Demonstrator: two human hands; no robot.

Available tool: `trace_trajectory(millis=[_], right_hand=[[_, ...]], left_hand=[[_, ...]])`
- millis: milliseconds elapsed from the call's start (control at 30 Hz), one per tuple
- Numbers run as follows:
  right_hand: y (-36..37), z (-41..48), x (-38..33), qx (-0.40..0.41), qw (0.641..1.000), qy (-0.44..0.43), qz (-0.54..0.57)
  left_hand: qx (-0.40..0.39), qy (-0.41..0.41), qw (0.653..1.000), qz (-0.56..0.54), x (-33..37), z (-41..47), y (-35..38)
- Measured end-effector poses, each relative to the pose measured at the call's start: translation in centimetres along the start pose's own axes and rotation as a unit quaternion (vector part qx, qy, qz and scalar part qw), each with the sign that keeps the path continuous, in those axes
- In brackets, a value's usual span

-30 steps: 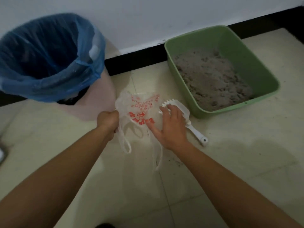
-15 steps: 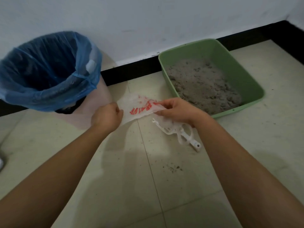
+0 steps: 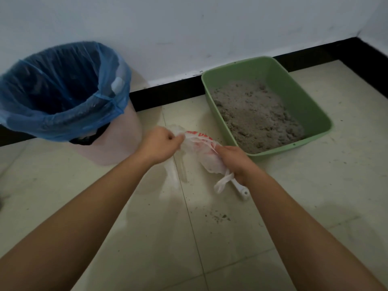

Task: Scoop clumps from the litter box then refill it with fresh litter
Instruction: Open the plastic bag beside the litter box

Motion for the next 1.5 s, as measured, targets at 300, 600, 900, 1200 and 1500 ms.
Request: trace_trajectory(millis=[300,600,900,1200,1500], right_hand=[[1.6,-0.7,-1.7,-0.101,0.991,-0.044,0.081],[2.6,0.2,-2.5,-0.090,0.992,-0.078,0.046],[0.2,0.9,-2.3,0.159,0.984,-0.005,0.084],[0.0,0.7,-3.1,0.120,0.991,-0.056,-0.029],[0.9,0.8,-2.4,0.043,0.994,-0.048,-0.090]], left_hand=[[-0.011,-0.184,0.897,-0.402,-2.9,-0.2,3.3],[-0.020,-0.172,0.890,-0.421,-2.7,-0.1,2.7],[0.087,-0.201,0.885,-0.410,-5.1,-0.1,1.1],[0.001,-0.072,0.986,-0.149,-5.2,-0.9,-1.3],[-0.065,0.189,0.973,0.113,-2.7,1.9,-1.1]])
Point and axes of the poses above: each hand's wrist, its own z-axis towards the middle knuckle, its own y-axis out of the palm, x = y × z, the point moved 3 cm from there along z, towards the middle knuckle, and after that the axes turned 13 degrees about -z, right-handed, at the moved point
